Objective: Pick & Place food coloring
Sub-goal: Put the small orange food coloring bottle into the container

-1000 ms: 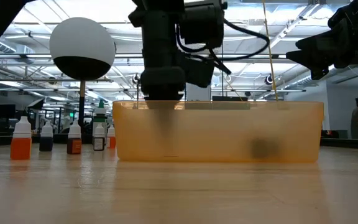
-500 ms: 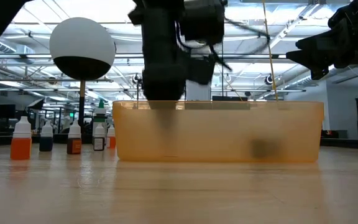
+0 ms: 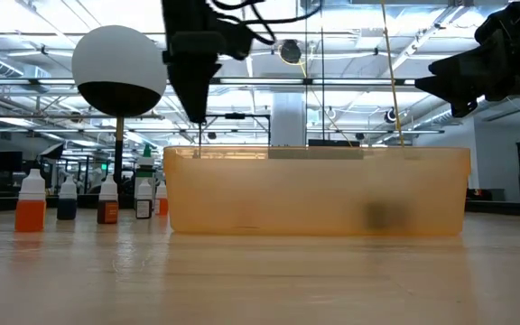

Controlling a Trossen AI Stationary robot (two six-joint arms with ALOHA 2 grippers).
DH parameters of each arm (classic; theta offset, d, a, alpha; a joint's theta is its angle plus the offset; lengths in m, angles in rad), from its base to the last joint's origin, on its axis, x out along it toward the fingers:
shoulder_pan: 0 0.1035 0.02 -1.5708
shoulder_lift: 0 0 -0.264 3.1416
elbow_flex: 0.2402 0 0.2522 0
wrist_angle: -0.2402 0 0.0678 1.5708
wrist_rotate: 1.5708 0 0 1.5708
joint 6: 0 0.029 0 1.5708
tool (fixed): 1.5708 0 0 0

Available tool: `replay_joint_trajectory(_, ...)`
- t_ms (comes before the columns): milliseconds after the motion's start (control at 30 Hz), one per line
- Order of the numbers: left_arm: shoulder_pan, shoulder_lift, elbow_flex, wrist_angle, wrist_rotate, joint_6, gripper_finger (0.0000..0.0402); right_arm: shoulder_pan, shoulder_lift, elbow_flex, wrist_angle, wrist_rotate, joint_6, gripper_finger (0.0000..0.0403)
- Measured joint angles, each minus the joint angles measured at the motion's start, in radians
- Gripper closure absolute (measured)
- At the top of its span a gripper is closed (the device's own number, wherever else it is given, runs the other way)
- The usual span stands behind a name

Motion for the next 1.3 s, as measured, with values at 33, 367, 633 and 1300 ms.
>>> replay_joint_trajectory(33,0.014,-0.030,-0.043,0.027,0.007,-0.008,0.0159,0.000,0.000,0.000,0.000,0.000,0.000,0.0225)
replay_joint_trajectory(367,0.150,-0.165,-0.420,0.358,0.148,-0.029,0.0177,0.000,0.000,0.000,0.003,0.000,0.000,0.0226)
replay_joint_trajectory(633,0.201,-0.112,-0.484,0.385,0.141,-0.034,0.0175,0.000,0.000,0.000,0.002,0.000,0.000,0.0223)
replay_joint_trajectory(1300,0.210,-0.037,-0.485,0.421,0.149,-0.003,0.0197,0.000,0.000,0.000,0.002,0.000,0.000,0.0226)
